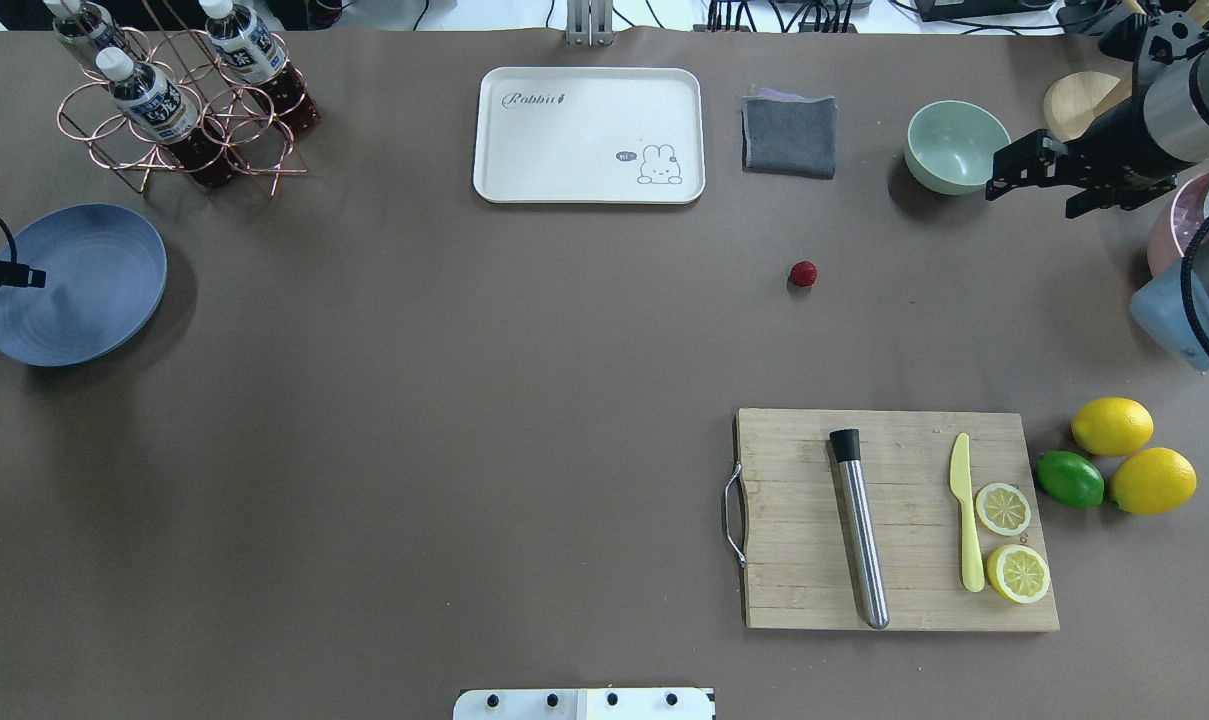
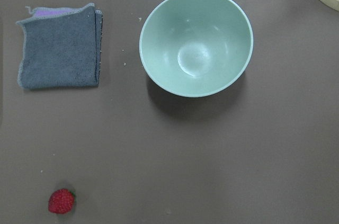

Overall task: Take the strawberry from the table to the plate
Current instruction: 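Move the right gripper toward the strawberry while the left gripper approaches the blue plate, then slide the blue plate inward with the left gripper while the right gripper lowers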

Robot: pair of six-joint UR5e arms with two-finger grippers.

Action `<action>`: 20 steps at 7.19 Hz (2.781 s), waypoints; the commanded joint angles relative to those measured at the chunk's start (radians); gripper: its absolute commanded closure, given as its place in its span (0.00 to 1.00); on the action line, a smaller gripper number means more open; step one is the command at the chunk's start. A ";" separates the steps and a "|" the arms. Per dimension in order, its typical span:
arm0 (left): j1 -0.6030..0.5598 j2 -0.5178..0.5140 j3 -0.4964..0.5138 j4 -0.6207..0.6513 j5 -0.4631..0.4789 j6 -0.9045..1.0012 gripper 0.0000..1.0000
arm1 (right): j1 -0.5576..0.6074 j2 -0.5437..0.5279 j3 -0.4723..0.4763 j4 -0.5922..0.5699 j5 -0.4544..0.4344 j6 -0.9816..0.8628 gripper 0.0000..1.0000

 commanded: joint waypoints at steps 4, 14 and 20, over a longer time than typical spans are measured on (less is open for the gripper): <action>-0.082 -0.006 -0.056 0.116 -0.270 -0.050 1.00 | 0.002 -0.036 0.030 -0.001 -0.003 0.005 0.00; 0.340 -0.050 -0.563 0.128 0.034 -0.943 1.00 | -0.063 0.009 0.046 -0.001 -0.031 0.024 0.00; 0.752 -0.142 -0.774 0.433 0.525 -1.029 1.00 | -0.256 0.169 -0.042 -0.001 -0.203 0.216 0.00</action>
